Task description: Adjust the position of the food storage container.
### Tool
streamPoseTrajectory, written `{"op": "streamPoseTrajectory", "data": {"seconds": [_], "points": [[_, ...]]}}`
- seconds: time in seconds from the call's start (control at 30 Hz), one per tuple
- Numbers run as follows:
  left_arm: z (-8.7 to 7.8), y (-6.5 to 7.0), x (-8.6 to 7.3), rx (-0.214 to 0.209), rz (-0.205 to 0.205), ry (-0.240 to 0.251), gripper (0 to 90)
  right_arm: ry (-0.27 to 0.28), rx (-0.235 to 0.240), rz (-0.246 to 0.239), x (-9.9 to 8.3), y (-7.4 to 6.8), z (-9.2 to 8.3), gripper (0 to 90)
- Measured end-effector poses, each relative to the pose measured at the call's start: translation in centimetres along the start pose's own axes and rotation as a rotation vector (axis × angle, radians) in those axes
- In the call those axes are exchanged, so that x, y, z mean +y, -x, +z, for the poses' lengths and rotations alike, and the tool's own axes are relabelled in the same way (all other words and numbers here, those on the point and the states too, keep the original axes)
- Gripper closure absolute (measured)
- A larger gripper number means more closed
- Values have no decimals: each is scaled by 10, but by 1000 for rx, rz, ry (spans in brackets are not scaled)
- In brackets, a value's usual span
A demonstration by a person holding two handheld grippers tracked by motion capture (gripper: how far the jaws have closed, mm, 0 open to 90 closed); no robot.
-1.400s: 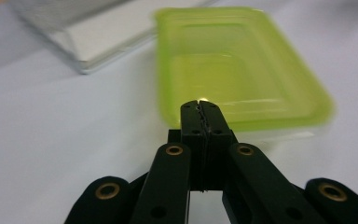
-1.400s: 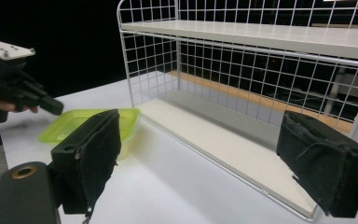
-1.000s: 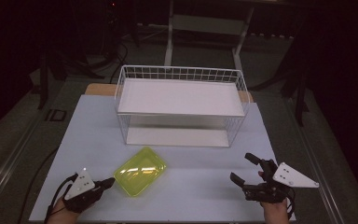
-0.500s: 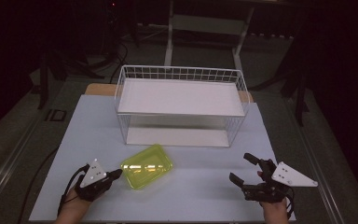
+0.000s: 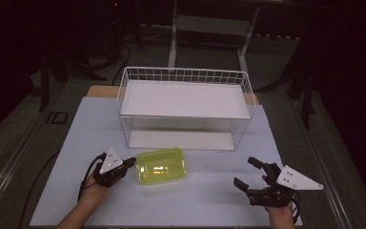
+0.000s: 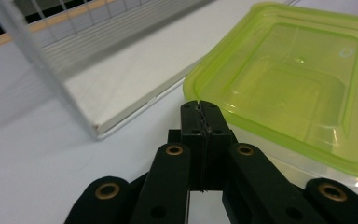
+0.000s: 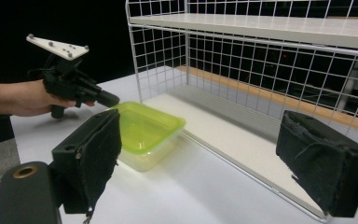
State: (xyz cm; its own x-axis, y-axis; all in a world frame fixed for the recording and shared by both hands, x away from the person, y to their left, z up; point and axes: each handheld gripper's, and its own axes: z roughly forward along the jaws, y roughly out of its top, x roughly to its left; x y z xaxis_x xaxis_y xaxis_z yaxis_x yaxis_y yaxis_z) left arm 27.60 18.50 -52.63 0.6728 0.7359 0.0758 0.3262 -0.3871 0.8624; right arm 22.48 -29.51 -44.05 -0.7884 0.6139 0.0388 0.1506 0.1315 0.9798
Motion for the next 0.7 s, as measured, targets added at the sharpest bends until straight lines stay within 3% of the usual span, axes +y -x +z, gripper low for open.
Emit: {"op": "streamPoseTrajectory", "data": {"seconds": [0.37,0.7], "points": [[26,6,12,-39,-5,22,900,-3,1,1,-1,1,0,139],[16,11,3,-70,-24,17,899,-14,3,3,-2,2,2,139]]}}
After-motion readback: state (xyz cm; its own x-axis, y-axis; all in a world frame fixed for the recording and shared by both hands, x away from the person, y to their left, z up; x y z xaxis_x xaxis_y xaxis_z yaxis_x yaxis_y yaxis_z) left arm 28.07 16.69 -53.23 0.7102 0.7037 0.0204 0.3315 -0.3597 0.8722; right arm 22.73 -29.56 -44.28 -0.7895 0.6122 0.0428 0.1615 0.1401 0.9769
